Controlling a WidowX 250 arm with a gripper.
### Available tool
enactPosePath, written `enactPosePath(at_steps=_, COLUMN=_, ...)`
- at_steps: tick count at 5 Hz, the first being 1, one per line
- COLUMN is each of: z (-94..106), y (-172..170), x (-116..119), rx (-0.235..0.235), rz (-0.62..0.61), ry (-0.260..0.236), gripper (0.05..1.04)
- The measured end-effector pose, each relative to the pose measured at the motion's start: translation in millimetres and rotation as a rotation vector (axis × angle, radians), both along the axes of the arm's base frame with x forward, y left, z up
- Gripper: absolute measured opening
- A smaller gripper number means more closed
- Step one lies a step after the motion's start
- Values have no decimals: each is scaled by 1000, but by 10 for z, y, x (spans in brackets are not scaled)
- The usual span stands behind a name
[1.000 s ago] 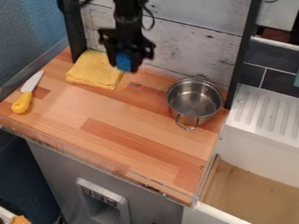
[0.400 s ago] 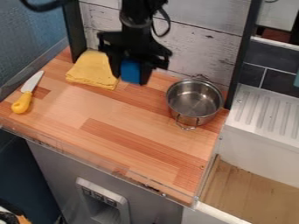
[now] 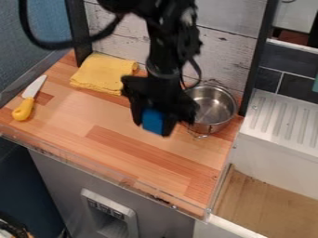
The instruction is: Move the blue thing to the right lower corner of the table
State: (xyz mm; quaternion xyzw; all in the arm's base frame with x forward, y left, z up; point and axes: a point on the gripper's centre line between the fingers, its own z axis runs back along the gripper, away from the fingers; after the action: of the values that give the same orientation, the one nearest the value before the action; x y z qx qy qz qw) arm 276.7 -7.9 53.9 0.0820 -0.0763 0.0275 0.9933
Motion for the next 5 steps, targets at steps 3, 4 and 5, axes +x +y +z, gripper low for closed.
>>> enactPosePath(at_steps=3, z=-561, y=-284, x=-96, rx=24, rz=-110, ry=101, gripper=621)
enactPosePath(at_steps=4, z=-706, y=-291, x=-110, rx=34, rz=-112, ry=129, gripper=621)
enactPosePath(at_steps=5, z=-721, y=-309, x=-77, rx=31, rz=-129, ry=127, gripper=679)
